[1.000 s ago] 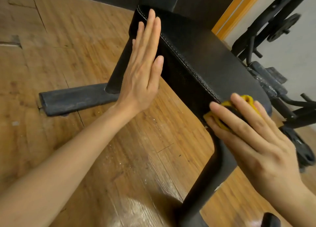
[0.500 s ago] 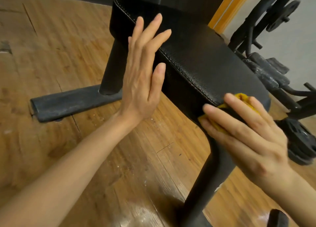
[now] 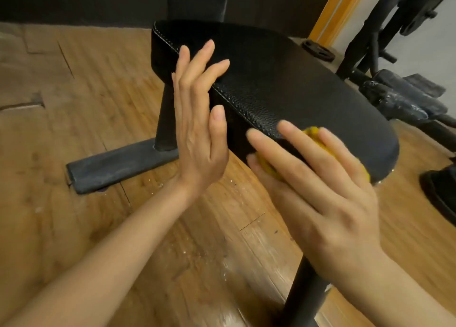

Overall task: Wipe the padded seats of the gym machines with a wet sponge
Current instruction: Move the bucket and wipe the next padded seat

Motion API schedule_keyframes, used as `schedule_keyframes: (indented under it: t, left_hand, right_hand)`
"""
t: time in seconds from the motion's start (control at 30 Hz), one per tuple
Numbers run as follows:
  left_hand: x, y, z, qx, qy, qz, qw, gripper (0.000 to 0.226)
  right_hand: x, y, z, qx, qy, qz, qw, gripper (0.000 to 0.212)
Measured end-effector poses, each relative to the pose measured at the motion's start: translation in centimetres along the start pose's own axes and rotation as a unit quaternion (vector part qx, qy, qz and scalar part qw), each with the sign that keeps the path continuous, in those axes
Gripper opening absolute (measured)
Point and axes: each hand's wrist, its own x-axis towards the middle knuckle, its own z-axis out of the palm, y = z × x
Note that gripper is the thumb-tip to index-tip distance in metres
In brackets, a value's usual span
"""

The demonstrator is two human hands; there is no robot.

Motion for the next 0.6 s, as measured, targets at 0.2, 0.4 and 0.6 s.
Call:
schedule_keyframes:
  t: [0.2, 0.4, 0.6]
  left_hand:
    - [-0.5, 2.1, -0.6, 0.003, -0.032, 0.053, 0.998, 0.043]
    - [-1.7, 3.0, 0.5, 0.053, -0.076, 0.112, 0.989, 0.051]
    - [-1.6, 2.5, 0.7, 0.055, -0.053, 0.116, 0.990, 0.050]
  right_hand:
    - [-4.5, 3.8, -1.0, -0.050, -0.012, -0.063, 0.997, 0.044]
    - [-2.2, 0.7, 0.6, 0.017, 0.046, 0.006, 0.999, 0.032]
    - [-7.4, 5.9, 0.1, -0.025, 0.045, -0.027, 0.998, 0.055]
